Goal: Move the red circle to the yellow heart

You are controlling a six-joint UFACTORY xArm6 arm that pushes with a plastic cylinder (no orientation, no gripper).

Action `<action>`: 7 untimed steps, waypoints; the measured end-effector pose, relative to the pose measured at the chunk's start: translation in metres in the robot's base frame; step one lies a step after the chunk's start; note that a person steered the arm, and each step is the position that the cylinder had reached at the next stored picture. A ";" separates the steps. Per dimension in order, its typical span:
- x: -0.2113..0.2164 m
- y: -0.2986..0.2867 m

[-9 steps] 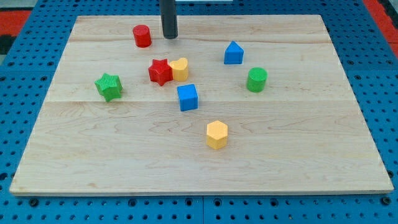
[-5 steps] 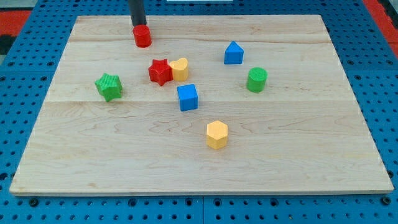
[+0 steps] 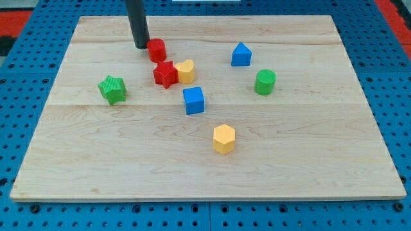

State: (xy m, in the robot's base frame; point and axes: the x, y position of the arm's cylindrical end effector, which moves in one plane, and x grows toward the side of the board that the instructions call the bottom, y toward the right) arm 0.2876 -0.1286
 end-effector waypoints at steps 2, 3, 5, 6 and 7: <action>0.011 0.028; 0.025 0.036; 0.032 0.042; 0.007 0.038; -0.024 0.054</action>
